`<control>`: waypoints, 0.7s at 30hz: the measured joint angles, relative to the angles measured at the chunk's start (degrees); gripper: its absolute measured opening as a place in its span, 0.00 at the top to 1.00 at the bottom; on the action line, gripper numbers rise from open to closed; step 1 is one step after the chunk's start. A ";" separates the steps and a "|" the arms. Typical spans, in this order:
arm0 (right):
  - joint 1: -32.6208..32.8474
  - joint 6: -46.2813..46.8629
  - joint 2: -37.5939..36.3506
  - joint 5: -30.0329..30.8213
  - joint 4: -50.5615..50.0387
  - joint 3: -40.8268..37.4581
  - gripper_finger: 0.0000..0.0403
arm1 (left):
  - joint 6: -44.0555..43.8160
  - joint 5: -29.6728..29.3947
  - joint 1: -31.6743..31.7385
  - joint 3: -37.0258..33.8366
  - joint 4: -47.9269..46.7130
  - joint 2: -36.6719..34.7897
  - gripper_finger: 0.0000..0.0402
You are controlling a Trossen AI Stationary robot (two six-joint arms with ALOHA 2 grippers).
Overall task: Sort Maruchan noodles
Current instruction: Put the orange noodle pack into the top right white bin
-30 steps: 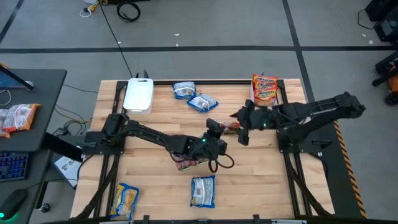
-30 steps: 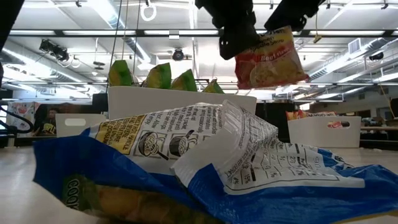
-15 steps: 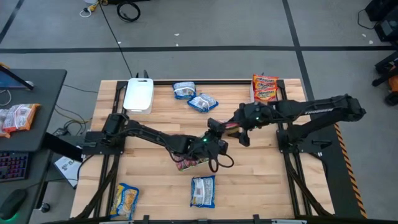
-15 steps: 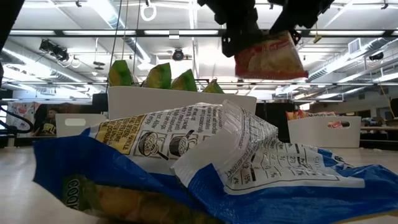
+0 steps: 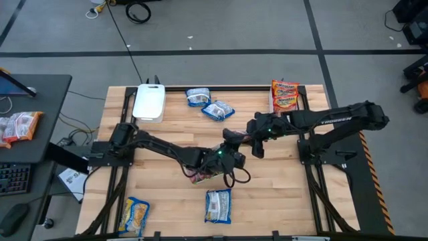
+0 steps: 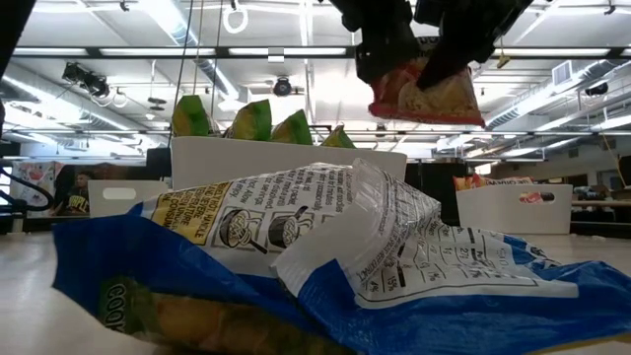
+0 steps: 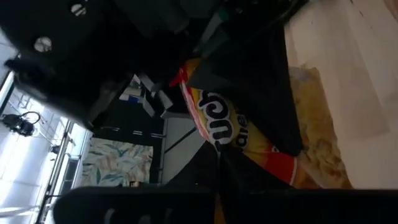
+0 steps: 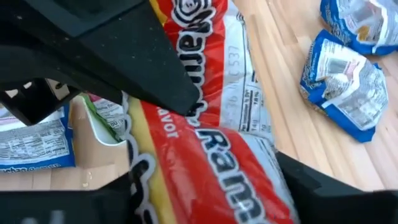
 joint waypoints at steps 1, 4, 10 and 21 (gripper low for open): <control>0.02 -0.21 -0.26 -0.01 0.23 0.00 0.54 | -0.71 -0.45 -0.19 0.01 0.11 0.00 0.98; 0.07 -1.09 -1.10 0.66 0.40 0.00 0.63 | -4.98 -1.42 -0.28 0.07 -0.12 -0.13 0.96; -0.06 -3.44 -3.42 6.31 -2.14 0.00 0.67 | -20.40 2.37 -0.51 0.08 -12.63 -5.10 0.80; -9.38 -8.12 -12.96 32.90 -25.02 -4.27 0.67 | -55.78 20.25 -0.37 -2.54 -44.01 -18.75 0.44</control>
